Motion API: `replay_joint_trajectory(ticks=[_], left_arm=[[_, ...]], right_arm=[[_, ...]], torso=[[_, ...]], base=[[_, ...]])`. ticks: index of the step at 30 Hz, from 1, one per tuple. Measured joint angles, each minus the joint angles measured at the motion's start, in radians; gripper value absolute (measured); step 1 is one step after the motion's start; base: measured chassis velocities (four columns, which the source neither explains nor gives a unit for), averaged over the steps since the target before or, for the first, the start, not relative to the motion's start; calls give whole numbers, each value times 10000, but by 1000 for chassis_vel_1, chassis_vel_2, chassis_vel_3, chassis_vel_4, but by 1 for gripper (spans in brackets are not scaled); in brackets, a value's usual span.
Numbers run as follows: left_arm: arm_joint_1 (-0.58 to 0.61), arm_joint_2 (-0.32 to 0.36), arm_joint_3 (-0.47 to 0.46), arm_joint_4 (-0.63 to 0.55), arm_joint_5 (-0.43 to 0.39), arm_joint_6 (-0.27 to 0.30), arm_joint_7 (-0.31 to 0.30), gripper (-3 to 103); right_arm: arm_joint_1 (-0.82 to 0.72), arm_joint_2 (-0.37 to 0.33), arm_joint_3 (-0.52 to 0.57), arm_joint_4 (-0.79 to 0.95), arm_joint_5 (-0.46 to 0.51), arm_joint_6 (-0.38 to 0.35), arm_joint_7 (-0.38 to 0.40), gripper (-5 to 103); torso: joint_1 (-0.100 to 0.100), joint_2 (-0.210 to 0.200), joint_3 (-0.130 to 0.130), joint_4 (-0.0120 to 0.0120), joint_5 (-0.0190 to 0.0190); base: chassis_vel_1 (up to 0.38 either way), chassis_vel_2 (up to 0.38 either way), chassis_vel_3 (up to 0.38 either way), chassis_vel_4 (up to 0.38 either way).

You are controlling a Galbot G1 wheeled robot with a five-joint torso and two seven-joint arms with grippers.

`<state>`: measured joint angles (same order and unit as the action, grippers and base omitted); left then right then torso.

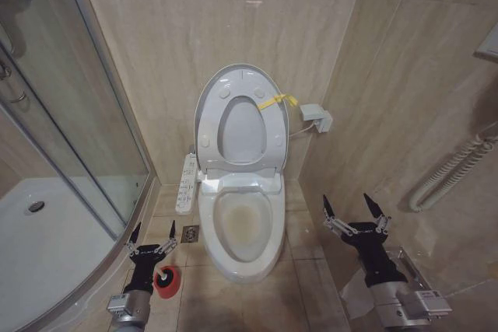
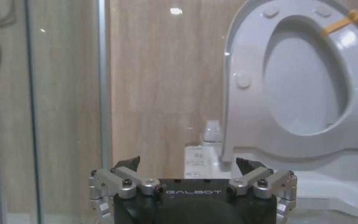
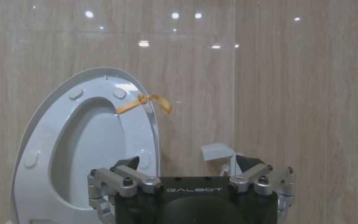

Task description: Open the toilet lid, clean the toilet bowl with a toilet brush, close the toilet lid, and flush.

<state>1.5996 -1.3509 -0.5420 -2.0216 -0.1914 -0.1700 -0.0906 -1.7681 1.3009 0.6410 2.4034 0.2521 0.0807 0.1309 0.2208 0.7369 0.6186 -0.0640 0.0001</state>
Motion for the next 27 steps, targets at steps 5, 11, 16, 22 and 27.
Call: replay_joint_trajectory(ticks=[5, 11, 16, 22, 27], left_arm=[[790, 94, -138, -1528, 49, 1239, 103, 100], [1266, 76, -296, -2899, 253, 2311, 168, 100], [1599, 65, -356, -3577, 222, 2835, 223, 100], [2051, -71, -248, -4180, 268, 2961, 197, 100], [2350, -144, -45, -4418, 372, 2744, 88, 100]], right_arm=[[0, 0, 0, 0, 0, 0, 0, 100], [0, 0, 0, 0, 0, 0, 1, 100], [0, 0, 0, 0, -1, 0, 1, 100], [0, 0, 0, 0, 0, 0, 1, 100], [0, 0, 0, 0, -1, 0, 1, 100]], torso=[[0, 0, 0, 2, 1], [0, 0, 0, 0, 0], [0, -1, 0, 0, -1], [0, -1, 0, 1, 0], [0, -1, 0, 0, -1]], base=[[0, 0, 0, 0], [0, 0, 0, 0], [0, 0, 0, 0], [0, 0, 0, 0], [0, 0, 0, 0]])
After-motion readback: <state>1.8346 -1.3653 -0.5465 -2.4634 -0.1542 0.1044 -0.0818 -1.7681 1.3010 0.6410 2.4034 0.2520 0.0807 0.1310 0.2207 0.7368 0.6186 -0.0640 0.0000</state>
